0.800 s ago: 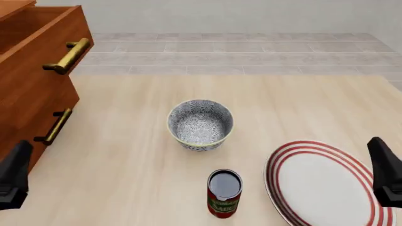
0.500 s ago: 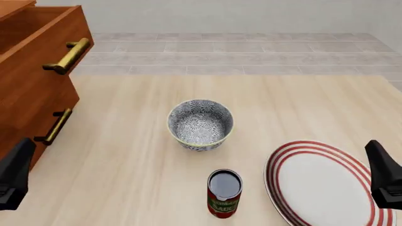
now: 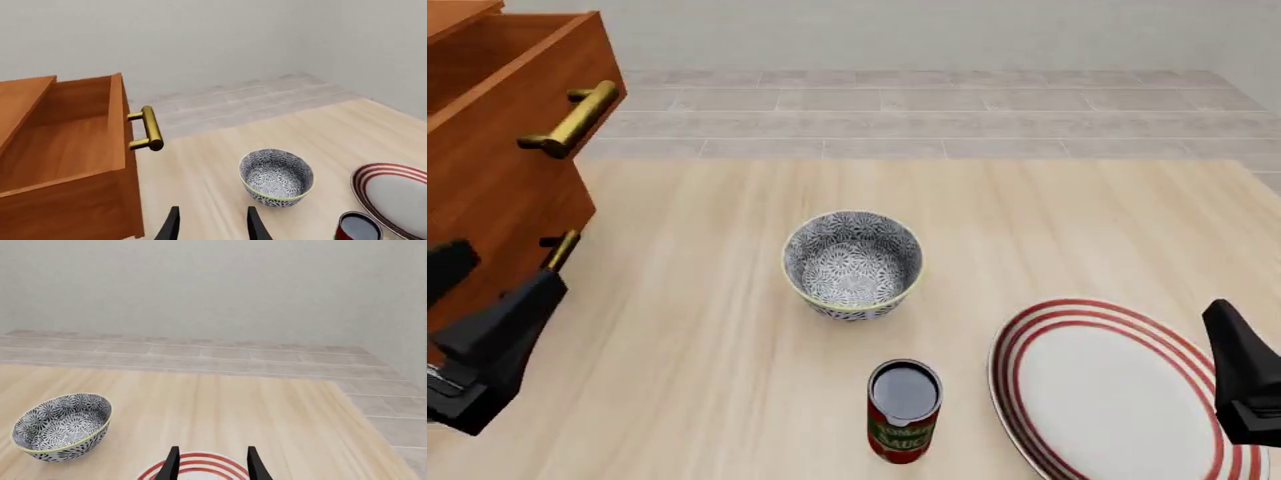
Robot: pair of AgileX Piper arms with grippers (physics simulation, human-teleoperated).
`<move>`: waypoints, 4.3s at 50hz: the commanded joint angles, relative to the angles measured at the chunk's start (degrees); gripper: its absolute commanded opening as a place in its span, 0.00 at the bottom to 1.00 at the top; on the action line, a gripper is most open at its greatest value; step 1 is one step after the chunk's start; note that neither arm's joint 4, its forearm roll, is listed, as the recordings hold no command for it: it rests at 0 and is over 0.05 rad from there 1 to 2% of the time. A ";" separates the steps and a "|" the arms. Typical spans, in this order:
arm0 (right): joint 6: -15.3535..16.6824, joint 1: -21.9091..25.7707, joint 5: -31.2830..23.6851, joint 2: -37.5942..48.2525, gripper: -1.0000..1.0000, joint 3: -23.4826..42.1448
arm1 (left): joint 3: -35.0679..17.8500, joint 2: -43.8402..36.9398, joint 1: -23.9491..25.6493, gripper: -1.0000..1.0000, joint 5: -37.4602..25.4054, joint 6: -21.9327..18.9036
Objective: Put the ketchup in the top drawer of the cabinet.
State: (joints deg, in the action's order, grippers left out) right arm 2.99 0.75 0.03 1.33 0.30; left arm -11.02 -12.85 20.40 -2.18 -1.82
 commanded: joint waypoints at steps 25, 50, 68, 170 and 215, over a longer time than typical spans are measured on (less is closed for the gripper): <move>-0.39 0.05 -0.55 -0.45 1.00 0.18 | -1.61 -30.03 22.28 1.00 21.10 -7.84; -0.84 0.85 -0.38 -0.48 1.00 0.16 | -3.49 -54.50 34.76 1.00 34.51 -7.12; -1.02 1.04 -0.76 -1.03 1.00 0.37 | -5.27 -65.98 38.45 1.00 38.61 -6.61; -2.12 1.76 -0.97 -0.95 1.00 1.39 | -14.15 -90.41 38.88 1.00 48.10 -10.58; -1.42 2.11 -0.97 -1.27 1.00 1.04 | -8.20 -70.44 35.04 0.00 36.74 -12.85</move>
State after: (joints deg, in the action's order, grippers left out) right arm 1.26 2.77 -0.77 0.12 1.19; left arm -20.52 -89.29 57.33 39.93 -14.91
